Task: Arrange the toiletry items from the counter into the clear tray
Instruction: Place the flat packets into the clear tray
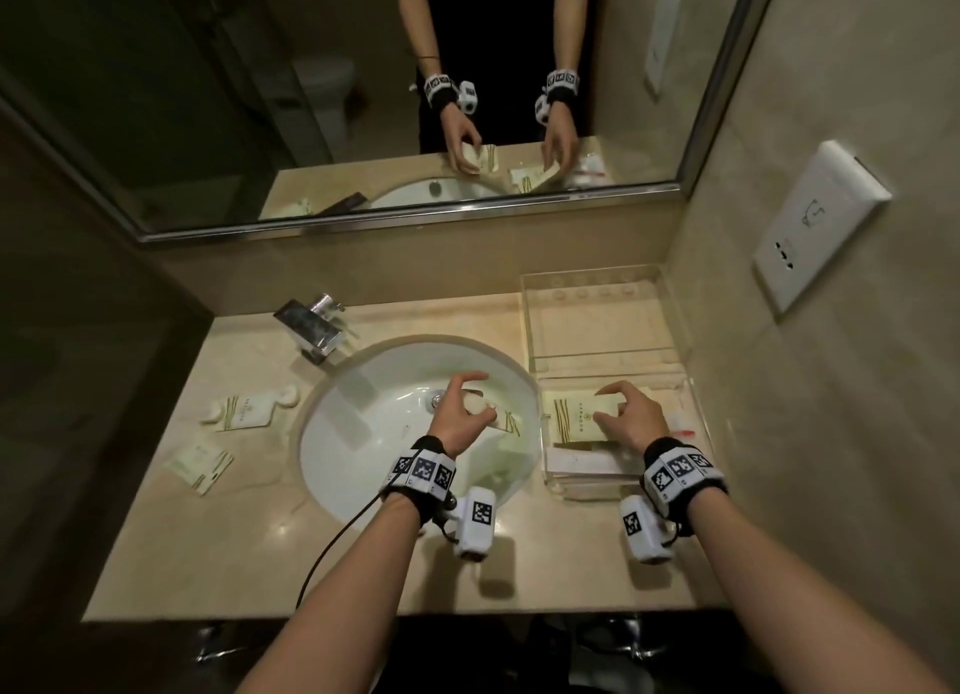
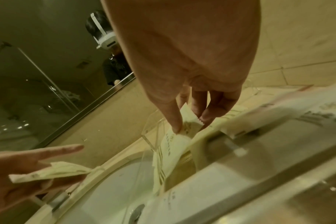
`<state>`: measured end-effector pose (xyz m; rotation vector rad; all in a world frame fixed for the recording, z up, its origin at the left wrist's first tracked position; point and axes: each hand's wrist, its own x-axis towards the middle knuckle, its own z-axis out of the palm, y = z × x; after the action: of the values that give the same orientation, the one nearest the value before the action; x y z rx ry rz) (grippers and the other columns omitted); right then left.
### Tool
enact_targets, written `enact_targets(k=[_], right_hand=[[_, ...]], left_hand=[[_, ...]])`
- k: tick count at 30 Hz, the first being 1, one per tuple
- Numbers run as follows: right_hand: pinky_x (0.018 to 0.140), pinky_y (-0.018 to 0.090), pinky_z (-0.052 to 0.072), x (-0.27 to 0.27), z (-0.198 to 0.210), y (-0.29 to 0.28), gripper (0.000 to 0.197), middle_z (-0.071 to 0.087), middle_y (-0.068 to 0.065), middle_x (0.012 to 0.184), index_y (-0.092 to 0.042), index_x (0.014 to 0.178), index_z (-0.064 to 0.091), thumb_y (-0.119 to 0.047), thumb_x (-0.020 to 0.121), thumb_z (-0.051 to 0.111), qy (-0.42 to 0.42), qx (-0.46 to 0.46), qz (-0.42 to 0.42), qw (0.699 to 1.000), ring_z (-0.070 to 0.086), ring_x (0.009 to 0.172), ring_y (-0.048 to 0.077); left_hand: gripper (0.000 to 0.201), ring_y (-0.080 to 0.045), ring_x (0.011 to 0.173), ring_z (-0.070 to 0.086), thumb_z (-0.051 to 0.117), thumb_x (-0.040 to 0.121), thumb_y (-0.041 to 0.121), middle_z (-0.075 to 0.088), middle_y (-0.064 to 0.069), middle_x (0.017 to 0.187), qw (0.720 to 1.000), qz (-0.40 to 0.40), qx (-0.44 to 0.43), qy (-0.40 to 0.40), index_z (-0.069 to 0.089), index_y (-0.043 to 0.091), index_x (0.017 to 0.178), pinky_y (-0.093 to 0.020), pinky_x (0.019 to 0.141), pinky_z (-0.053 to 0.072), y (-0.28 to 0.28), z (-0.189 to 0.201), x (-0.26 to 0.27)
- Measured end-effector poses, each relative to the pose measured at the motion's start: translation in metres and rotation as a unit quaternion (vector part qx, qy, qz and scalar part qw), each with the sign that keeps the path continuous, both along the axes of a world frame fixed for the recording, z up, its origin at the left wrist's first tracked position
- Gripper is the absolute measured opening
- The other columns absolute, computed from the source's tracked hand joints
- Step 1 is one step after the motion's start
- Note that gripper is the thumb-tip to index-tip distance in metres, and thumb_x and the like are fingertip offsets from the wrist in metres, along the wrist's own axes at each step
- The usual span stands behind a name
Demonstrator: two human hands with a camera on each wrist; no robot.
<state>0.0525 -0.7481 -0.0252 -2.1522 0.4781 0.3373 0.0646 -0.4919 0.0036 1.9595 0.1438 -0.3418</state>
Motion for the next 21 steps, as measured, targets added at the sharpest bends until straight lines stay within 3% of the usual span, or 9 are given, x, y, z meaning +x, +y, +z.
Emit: enact_targets(k=[2,6,10,13,15,18,21], right_hand=[[0.083,0.041,0.057,0.001,-0.006,0.002,0.031,0.069,0.013,0.102,-0.016,0.109,0.061,-0.009,0.081,0.069,0.004,-0.017,0.009,1.0,0.066,0.094,0.031],[0.077,0.027,0.046,0.004,-0.016,0.004,0.028,0.067,0.011,0.105,-0.014,0.113,0.064,-0.011,0.086,0.067,0.012,-0.052,0.036,0.998,0.058,0.09,0.023],[0.085,0.03,0.043,0.007,-0.022,0.009,0.021,0.063,0.016,0.117,-0.012,0.113,0.066,-0.013,0.093,0.059,-0.005,-0.092,0.043,0.995,0.059,0.104,0.03],[0.07,0.031,0.045,0.007,-0.022,0.011,0.016,0.062,0.011,0.093,-0.012,0.106,0.059,-0.012,0.091,0.063,-0.009,-0.104,0.014,0.994,0.057,0.077,0.025],[0.064,0.031,0.045,0.007,-0.023,0.01,0.014,0.059,0.007,0.084,-0.014,0.098,0.057,-0.013,0.088,0.067,-0.011,-0.114,0.004,0.993,0.055,0.068,0.022],[0.071,0.03,0.045,0.008,-0.026,0.009,0.013,0.058,0.009,0.098,-0.013,0.092,0.061,-0.014,0.085,0.072,-0.027,-0.121,0.014,0.992,0.055,0.078,0.021],[0.079,0.031,0.047,0.009,-0.028,0.008,0.016,0.056,0.007,0.102,-0.014,0.09,0.063,-0.015,0.081,0.076,-0.049,-0.122,0.02,0.991,0.058,0.091,0.023]], left_hand=[[0.052,-0.024,0.097,0.056,0.063,0.077,0.002,0.056,-0.009,0.117,1.0,0.003,0.008,0.002,0.049,0.025,0.121,-0.033,0.087,0.05,0.003,-0.001,-0.001],[0.051,-0.026,0.113,0.053,0.066,0.079,0.006,0.053,-0.007,0.125,1.0,0.013,0.021,0.004,0.046,0.023,0.123,-0.037,0.098,0.047,0.008,-0.001,-0.001],[0.057,-0.025,0.118,0.05,0.071,0.078,0.011,0.05,-0.009,0.129,0.999,0.019,0.032,0.004,0.04,0.021,0.125,-0.041,0.103,0.043,0.013,-0.004,0.001],[0.054,-0.026,0.117,0.052,0.073,0.078,0.013,0.052,-0.008,0.125,0.999,0.031,0.032,0.01,0.041,0.022,0.12,-0.041,0.103,0.044,0.014,-0.005,0.003],[0.047,-0.026,0.115,0.053,0.072,0.079,0.01,0.053,-0.006,0.119,0.999,0.033,0.035,0.007,0.043,0.02,0.116,-0.039,0.102,0.044,0.014,-0.005,0.004],[0.044,-0.026,0.117,0.053,0.071,0.078,0.007,0.053,-0.004,0.121,0.999,0.026,0.024,-0.002,0.047,0.02,0.113,-0.043,0.103,0.045,0.013,-0.005,0.005],[0.052,-0.019,0.114,0.049,0.072,0.077,0.006,0.052,-0.001,0.123,1.0,0.023,0.014,-0.011,0.046,0.02,0.12,-0.038,0.103,0.043,0.009,-0.002,0.007]])
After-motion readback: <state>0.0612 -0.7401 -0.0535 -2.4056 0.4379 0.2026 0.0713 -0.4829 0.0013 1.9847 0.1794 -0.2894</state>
